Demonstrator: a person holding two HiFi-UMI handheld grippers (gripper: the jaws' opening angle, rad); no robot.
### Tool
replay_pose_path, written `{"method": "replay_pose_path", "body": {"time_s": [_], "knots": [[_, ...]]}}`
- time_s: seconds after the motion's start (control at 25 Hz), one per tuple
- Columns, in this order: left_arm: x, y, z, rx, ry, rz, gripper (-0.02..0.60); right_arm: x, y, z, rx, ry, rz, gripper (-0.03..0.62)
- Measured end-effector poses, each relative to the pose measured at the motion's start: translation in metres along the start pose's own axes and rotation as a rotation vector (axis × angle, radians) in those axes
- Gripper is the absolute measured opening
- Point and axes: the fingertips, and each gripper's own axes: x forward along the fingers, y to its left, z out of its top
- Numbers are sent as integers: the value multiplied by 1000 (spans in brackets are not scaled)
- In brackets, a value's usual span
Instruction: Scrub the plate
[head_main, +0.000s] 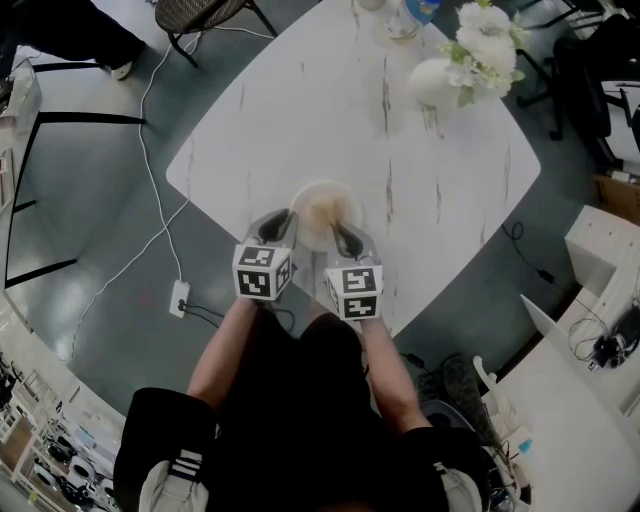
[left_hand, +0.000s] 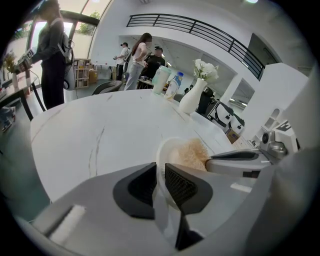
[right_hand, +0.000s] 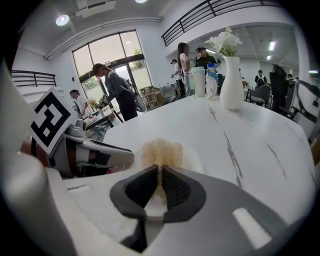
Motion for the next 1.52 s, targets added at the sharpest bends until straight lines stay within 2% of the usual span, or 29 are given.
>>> {"method": "replay_pose_path", "body": {"time_s": [0.64,1.04,1.32,1.52], "knots": [[-1,0,1,-3,1,-1,60,-25,-43,-2,53,-12,-103,29],[-1,-1,0,-5,3,-4,60,-26,-46,-4,69,-15,-109,29],[-1,-1,1,-3,-4,-12,60,-34,-42,10,111,-49,-80,30],[-1,-1,1,-4,-6,-15,60,-37,-10,23,90,-72,12,29]]}}
